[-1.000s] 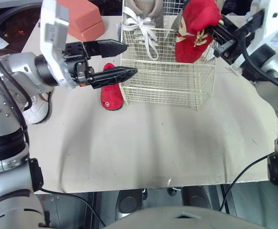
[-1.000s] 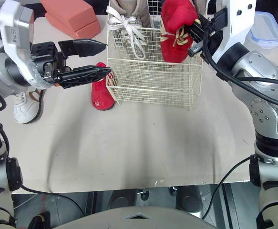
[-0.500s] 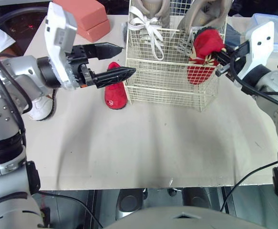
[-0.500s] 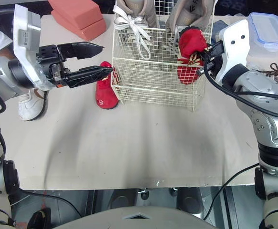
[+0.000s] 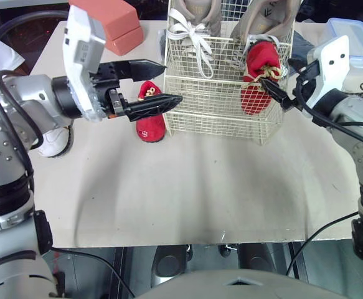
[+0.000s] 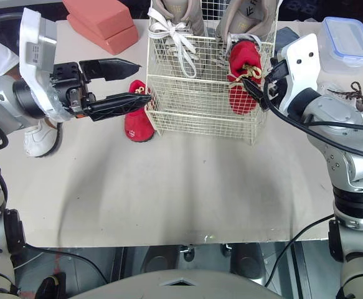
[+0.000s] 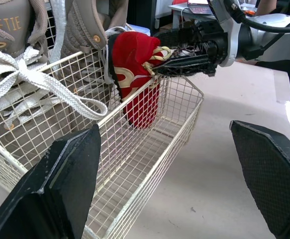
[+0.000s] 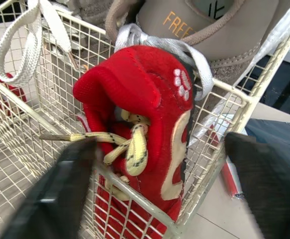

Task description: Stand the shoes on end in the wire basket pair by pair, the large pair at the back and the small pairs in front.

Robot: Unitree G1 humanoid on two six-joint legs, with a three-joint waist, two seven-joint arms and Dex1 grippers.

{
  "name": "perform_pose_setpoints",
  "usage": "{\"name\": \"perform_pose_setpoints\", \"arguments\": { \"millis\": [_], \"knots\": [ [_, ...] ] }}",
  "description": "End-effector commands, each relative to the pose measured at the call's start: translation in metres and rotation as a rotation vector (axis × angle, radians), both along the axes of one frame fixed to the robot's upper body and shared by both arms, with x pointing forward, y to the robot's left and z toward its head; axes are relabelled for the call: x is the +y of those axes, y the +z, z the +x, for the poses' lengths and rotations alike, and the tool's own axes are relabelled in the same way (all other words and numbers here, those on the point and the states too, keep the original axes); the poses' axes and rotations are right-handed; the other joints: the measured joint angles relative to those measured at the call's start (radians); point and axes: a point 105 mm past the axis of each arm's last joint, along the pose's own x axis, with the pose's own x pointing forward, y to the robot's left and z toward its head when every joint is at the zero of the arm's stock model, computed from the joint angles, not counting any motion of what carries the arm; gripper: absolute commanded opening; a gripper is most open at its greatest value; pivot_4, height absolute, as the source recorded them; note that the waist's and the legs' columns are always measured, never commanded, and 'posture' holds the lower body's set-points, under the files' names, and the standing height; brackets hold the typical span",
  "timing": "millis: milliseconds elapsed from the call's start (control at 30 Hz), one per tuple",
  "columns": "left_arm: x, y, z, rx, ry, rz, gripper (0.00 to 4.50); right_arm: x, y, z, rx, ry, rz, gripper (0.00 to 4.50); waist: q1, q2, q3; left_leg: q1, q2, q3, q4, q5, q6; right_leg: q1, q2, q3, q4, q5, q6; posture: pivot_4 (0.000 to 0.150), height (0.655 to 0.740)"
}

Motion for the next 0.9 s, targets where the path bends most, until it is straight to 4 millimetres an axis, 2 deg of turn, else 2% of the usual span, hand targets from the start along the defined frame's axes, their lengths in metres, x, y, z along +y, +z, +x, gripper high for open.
{"name": "perform_pose_setpoints", "arguments": {
  "millis": [33, 167, 233, 300, 367, 467, 567, 633, 733, 900],
  "knots": [
    [0.013, 0.006, 0.002, -0.037, 0.045, -0.022, 4.5, -0.013, 0.024, -0.012, -0.044, 0.041, 0.008, 4.33, 0.0, 0.0, 0.0, 0.0, 0.0, 0.0, 0.0, 0.0, 0.0, 0.0, 0.0, 0.0, 0.0, 0.0, 0.0, 0.15, 0.686],
    [0.036, 0.007, 0.011, -0.044, 0.118, -0.085, 4.5, -0.009, 0.039, -0.03, -0.052, 0.183, 0.009, 4.33, -0.002, 0.0, 0.0, 0.0, 0.0, 0.0, -0.001, 0.0, 0.0, 0.0, 0.001, 0.0, -0.001, 0.0, -0.001, 0.15, 0.686],
    [0.053, 0.007, 0.017, -0.055, 0.181, -0.127, 4.5, 0.003, 0.047, -0.046, -0.074, 0.322, 0.018, 4.33, -0.006, 0.0, 0.0, 0.0, 0.0, 0.001, -0.002, 0.0, 0.0, 0.0, 0.001, 0.0, -0.001, 0.0, -0.001, 0.15, 0.686],
    [0.069, 0.003, 0.026, -0.049, 0.256, -0.151, 4.5, 0.018, 0.047, -0.063, -0.064, 0.459, 0.0, 4.33, -0.007, 0.0, 0.0, 0.0, 0.0, 0.0, -0.002, 0.0, 0.0, 0.0, 0.001, -0.001, -0.001, 0.0, -0.001, 0.15, 0.686],
    [0.085, -0.013, 0.039, 0.003, 0.353, -0.183, 4.5, 0.04, 0.039, -0.079, -0.066, 0.565, -0.062, 4.33, -0.007, 0.0, 0.0, 0.001, 0.0, 0.0, -0.002, 0.0, 0.0, 0.0, 0.001, 0.0, -0.001, 0.0, -0.001, 0.15, 0.686],
    [0.107, -0.041, 0.055, 0.056, 0.496, -0.176, 4.5, 0.06, 0.029, -0.091, -0.074, 0.661, -0.133, 4.33, -0.005, 0.0, 0.0, 0.001, 0.001, 0.0, -0.002, 0.0, 0.0, 0.0, 0.001, 0.0, -0.001, 0.0, -0.001, 0.15, 0.686],
    [0.121, -0.072, 0.064, 0.137, 0.6, -0.162, 4.5, 0.073, 0.025, -0.092, -0.085, 0.694, -0.144, 4.33, -0.003, -0.001, -0.001, 0.0, 0.0, 0.001, -0.001, 0.0, 0.0, 0.0, 0.0, 0.0, -0.001, 0.0, -0.001, 0.15, 0.686],
    [0.125, -0.083, 0.068, 0.172, 0.64, -0.177, 4.5, 0.08, 0.023, -0.093, -0.093, 0.711, -0.157, 4.33, 0.0, -0.001, -0.001, 0.0, 0.0, 0.0, -0.001, 0.0, 0.0, 0.0, 0.0, -0.001, -0.001, 0.0, -0.001, 0.15, 0.686],
    [0.125, -0.09, 0.074, 0.22, 0.667, -0.238, 4.5, 0.087, 0.023, -0.088, -0.098, 0.696, -0.159, 4.33, 0.001, -0.001, -0.001, -0.001, 0.001, -0.001, -0.001, 0.0, 0.0, 0.0, 0.0, -0.002, -0.001, 0.0, -0.001, 0.15, 0.686],
    [0.118, -0.096, 0.086, 0.287, 0.691, -0.292, 4.5, 0.086, 0.024, -0.078, -0.103, 0.644, -0.198, 4.33, 0.0, -0.003, -0.002, -0.001, 0.0, -0.001, 0.0, 0.0, 0.0, 0.0, 0.0, -0.004, -0.001, 0.0, -0.001, 0.15, 0.686]
  ]
}}
